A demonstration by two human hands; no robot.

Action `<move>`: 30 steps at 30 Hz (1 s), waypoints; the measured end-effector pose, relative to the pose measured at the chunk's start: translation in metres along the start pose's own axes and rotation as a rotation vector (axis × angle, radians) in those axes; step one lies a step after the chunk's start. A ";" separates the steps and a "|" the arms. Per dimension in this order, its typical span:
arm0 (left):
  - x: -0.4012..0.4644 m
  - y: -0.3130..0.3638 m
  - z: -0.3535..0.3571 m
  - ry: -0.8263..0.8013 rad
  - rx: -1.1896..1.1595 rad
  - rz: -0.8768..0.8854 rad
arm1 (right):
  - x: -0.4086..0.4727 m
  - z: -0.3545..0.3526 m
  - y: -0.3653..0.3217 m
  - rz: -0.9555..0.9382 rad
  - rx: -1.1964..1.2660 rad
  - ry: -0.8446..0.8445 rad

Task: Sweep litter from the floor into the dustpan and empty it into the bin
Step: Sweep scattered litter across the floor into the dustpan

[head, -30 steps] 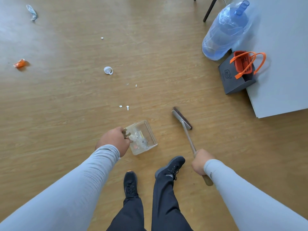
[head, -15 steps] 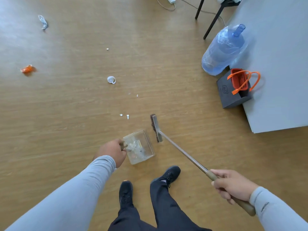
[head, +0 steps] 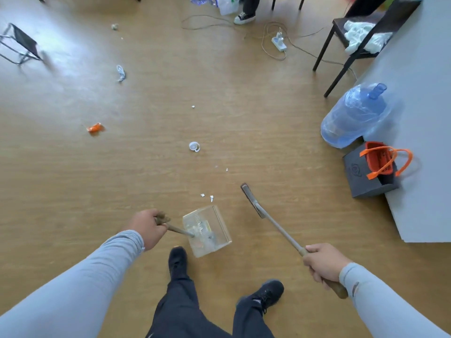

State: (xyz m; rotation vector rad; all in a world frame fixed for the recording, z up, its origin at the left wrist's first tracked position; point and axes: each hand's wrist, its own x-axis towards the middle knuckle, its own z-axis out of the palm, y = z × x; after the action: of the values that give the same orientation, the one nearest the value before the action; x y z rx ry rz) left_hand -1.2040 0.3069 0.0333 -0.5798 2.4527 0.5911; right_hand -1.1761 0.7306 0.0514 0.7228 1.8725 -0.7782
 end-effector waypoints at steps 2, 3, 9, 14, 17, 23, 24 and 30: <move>0.012 -0.009 -0.021 0.009 0.011 0.012 | -0.010 0.008 -0.019 0.009 0.039 -0.016; 0.017 -0.015 -0.032 0.009 0.019 0.015 | -0.017 0.013 -0.029 0.016 0.054 -0.020; 0.069 -0.056 -0.079 0.007 -0.033 0.074 | -0.040 0.062 -0.111 0.090 0.134 -0.014; 0.111 -0.084 -0.098 -0.006 -0.051 0.058 | -0.034 0.097 -0.176 0.128 0.146 0.026; 0.135 -0.086 -0.103 -0.024 0.003 0.053 | -0.018 0.107 -0.206 0.112 0.076 0.042; 0.176 -0.077 -0.095 -0.063 0.086 0.012 | 0.031 0.131 -0.261 0.059 -0.021 0.038; 0.183 -0.077 -0.093 -0.052 0.079 0.002 | 0.039 0.138 -0.270 0.036 -0.052 0.017; 0.209 -0.081 -0.093 -0.036 0.081 -0.010 | 0.069 0.194 -0.301 0.021 -0.167 -0.099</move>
State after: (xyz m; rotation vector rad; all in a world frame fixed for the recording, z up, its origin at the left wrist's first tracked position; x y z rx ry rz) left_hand -1.3584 0.1354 -0.0430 -0.5440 2.4264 0.4918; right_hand -1.3244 0.4041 -0.0167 0.5873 1.8134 -0.6248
